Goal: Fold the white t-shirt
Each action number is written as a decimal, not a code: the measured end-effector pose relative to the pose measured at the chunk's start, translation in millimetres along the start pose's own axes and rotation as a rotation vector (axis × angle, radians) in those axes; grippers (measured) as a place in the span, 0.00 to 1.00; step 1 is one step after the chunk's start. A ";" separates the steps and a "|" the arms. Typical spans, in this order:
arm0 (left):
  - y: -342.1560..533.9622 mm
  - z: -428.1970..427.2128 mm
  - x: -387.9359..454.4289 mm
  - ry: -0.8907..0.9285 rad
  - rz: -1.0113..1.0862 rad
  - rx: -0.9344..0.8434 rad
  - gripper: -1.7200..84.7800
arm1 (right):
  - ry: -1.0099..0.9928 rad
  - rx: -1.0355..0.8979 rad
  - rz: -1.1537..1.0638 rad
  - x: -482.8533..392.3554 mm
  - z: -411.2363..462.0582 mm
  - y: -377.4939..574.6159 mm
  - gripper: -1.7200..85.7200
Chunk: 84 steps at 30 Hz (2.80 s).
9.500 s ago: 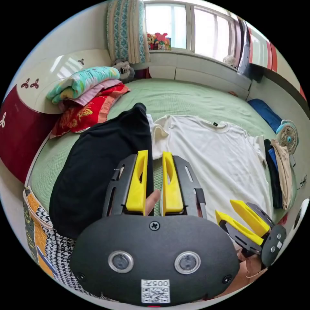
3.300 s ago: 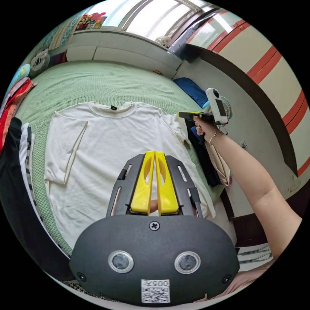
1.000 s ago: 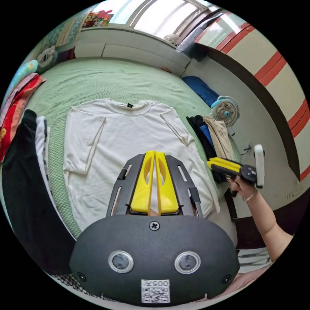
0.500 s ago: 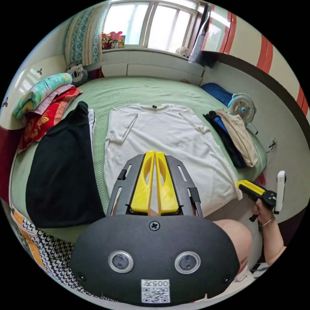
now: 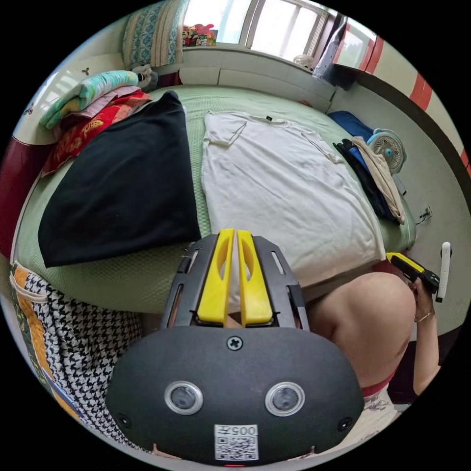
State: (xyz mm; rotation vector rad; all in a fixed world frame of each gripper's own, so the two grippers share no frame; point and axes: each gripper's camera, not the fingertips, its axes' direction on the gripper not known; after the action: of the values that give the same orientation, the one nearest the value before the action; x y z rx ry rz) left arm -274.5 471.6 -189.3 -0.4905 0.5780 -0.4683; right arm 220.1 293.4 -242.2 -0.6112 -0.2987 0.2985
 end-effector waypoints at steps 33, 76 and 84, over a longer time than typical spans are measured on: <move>108.6 -49.2 -49.4 0.046 -0.130 -0.061 0.13 | 0.062 0.010 -0.049 -6.4 -108.2 37.3 0.05; 119.5 -174.0 -11.9 0.039 -0.120 -0.083 0.14 | 0.013 0.065 0.013 91.1 -182.5 31.6 0.00; 115.6 -197.1 11.0 0.052 -0.121 -0.126 0.10 | 0.005 0.071 0.011 104.2 -201.9 34.0 0.01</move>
State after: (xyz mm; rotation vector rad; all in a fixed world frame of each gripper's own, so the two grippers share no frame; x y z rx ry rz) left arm -355.0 497.0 -401.9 -0.6372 0.6330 -0.5631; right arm 381.6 253.6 -400.5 -0.5437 -0.2791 0.3174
